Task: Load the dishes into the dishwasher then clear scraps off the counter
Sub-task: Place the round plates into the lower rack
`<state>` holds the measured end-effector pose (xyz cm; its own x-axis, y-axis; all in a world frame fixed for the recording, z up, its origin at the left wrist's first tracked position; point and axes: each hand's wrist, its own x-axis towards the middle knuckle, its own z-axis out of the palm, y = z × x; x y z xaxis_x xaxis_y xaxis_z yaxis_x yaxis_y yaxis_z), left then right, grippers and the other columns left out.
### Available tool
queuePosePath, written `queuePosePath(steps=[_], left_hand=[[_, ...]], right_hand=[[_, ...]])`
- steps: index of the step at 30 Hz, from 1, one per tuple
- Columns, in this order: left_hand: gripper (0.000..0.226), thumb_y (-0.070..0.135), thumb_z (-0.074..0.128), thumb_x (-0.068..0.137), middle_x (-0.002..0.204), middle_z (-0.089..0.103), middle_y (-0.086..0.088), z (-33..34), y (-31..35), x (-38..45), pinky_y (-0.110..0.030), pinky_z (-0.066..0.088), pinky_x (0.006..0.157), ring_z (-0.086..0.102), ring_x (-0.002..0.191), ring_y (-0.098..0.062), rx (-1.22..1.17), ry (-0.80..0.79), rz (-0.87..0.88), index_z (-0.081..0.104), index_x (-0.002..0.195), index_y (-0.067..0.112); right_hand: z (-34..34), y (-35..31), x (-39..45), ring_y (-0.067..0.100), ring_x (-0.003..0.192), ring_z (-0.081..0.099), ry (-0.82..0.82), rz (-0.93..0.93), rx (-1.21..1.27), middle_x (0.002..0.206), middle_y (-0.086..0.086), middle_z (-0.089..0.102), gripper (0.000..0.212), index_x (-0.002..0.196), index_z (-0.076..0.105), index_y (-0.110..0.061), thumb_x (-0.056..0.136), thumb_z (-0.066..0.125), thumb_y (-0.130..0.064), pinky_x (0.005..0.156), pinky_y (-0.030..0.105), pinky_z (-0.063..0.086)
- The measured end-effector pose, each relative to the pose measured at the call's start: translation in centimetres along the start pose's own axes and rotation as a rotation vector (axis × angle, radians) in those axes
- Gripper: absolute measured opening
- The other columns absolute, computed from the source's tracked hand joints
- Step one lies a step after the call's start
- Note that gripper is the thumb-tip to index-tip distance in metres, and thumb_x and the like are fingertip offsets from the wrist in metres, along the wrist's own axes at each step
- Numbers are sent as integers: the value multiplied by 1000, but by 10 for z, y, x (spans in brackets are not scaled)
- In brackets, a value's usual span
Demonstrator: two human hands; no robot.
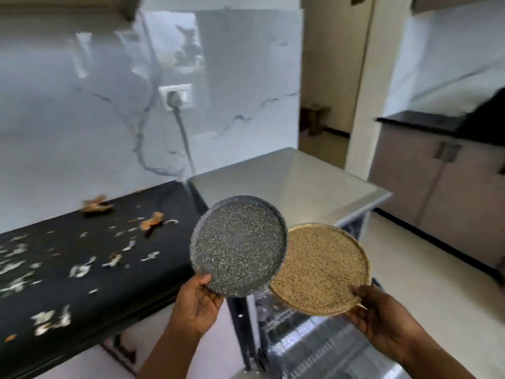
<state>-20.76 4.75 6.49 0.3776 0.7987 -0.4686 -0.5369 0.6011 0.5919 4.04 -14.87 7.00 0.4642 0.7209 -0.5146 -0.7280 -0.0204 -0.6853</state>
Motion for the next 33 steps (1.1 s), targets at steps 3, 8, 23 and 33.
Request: queuePosePath(steps=[3, 8, 23, 33], left_hand=[[16, -3, 47, 87, 71, 70, -8, 50, -50, 10, -32, 59, 61, 66, 75, -22, 189, -43, -90, 57, 97, 4], [12, -2, 52, 87, 74, 70, -9, 101, -116, 33, -37, 50, 68, 62, 77, -24, 520, -119, -179, 57, 96, 4], [24, 24, 53, 96, 118, 66, 9, 88, -244, 163, -23, 36, 99, 57, 108, -5, 2052, -960, 245, 68, 115, 24], [26, 40, 71, 63, 75, 58, 25, 49, -326, 283, -36, 58, 65, 48, 82, 6, 2007, -1199, 612, 63, 88, 45]], right_hand=[[-65, -24, -12, 23, 59, 66, 141, -57, 33, 76, 8, 73, 16, 96, 59, -11, 89, 51, 1, 50, 29, 58], [-152, -25, -17, 29, 70, 57, 462, -50, 9, 92, 13, 60, 22, 106, 54, -8, 90, 46, 6, 48, 31, 56], [-197, 20, 97, 31, 74, 62, 922, 267, -637, 91, 17, 64, 37, 112, 64, -8, 77, 56, 2, 60, 32, 49], [-228, 2, 275, 23, 99, 66, 564, 98, -1311, 115, 5, 69, 31, 123, 59, -38, 100, 40, -29, 71, 24, 45]])
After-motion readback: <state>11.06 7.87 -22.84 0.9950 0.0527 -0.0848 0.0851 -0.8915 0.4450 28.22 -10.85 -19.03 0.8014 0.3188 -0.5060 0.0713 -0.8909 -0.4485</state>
